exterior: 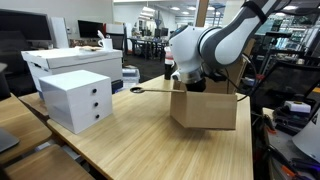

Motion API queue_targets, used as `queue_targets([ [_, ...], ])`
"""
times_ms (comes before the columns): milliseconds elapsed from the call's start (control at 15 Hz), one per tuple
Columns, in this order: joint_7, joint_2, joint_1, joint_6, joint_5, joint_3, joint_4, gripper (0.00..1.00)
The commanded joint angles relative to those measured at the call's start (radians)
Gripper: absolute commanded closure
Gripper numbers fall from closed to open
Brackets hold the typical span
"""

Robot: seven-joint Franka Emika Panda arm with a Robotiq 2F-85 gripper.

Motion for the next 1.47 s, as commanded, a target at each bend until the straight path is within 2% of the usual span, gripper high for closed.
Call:
queue_targets([
  [0, 0.033, -0.027, 0.008, 0.013, -0.011, 0.003, -0.053, 0.0],
  [67, 0.034, -0.029, 0.009, 0.012, -0.01, 0.004, -0.055, 0.25],
  [133, 0.035, -0.032, 0.01, 0.011, -0.01, 0.005, -0.058, 0.27],
  [467, 0.047, -0.035, 0.012, 0.011, -0.008, 0.008, -0.07, 0.6],
  [800, 0.065, -0.032, 0.018, 0.01, -0.003, 0.009, -0.066, 0.89],
  [933, 0.067, -0.032, 0.018, 0.01, 0.0, 0.011, -0.062, 0.98],
  [1000, 0.065, -0.035, 0.018, 0.007, 0.005, 0.013, -0.06, 0.6],
  [1133, 0.051, -0.049, 0.014, 0.008, 0.018, 0.02, -0.062, 0.62],
  [1400, 0.033, -0.085, 0.012, 0.013, 0.053, 0.038, -0.066, 0.42],
])
